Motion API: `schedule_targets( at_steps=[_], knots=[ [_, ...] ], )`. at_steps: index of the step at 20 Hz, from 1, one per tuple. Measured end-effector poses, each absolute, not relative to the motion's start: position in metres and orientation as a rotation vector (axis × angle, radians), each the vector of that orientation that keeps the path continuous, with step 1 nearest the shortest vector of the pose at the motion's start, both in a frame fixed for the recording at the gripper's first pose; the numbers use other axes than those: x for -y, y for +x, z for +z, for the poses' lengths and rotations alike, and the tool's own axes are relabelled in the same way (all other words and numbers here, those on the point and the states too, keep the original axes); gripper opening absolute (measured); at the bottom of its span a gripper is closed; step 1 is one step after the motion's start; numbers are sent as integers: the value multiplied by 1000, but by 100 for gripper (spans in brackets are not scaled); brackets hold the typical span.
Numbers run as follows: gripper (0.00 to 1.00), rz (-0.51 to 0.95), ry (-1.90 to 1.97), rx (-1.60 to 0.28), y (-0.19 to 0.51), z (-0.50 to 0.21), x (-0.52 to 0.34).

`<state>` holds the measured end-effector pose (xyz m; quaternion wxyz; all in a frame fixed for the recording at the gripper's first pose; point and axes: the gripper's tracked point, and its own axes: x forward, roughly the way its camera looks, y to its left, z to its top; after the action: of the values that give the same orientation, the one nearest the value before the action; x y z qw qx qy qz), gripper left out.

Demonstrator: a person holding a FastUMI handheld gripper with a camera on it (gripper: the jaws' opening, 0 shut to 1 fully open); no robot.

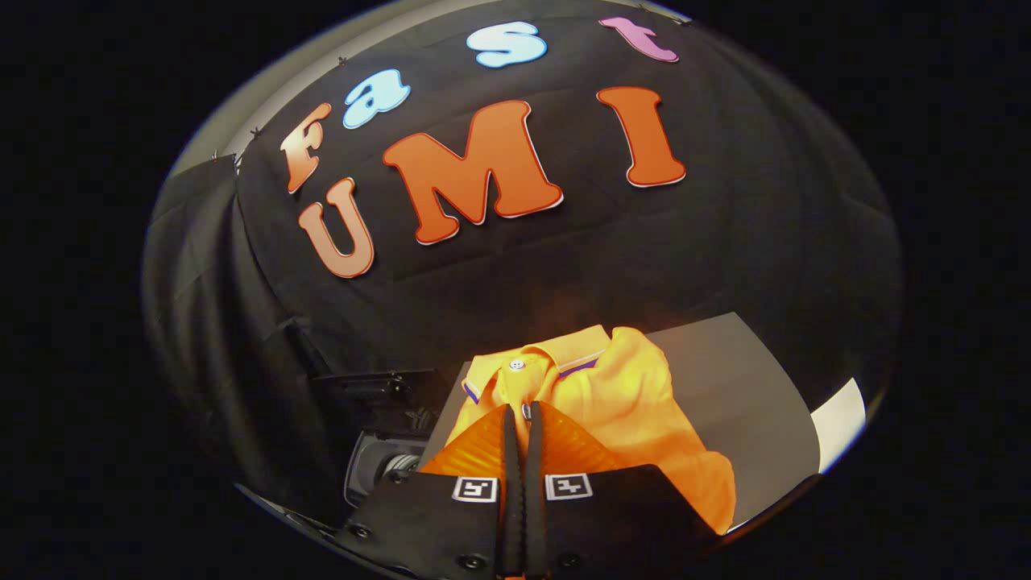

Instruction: Put the clothes into the washing machine and then close the washing machine lid.

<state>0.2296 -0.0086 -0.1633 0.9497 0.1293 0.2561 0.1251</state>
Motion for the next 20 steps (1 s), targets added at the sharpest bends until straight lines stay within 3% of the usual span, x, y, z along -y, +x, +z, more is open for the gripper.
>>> schedule_targets(
  at_steps=[11,20],
  knots=[
    [8,236,364,-423,188,-91,-104],
    [8,376,383,-435,183,-82,-234]
  ],
)
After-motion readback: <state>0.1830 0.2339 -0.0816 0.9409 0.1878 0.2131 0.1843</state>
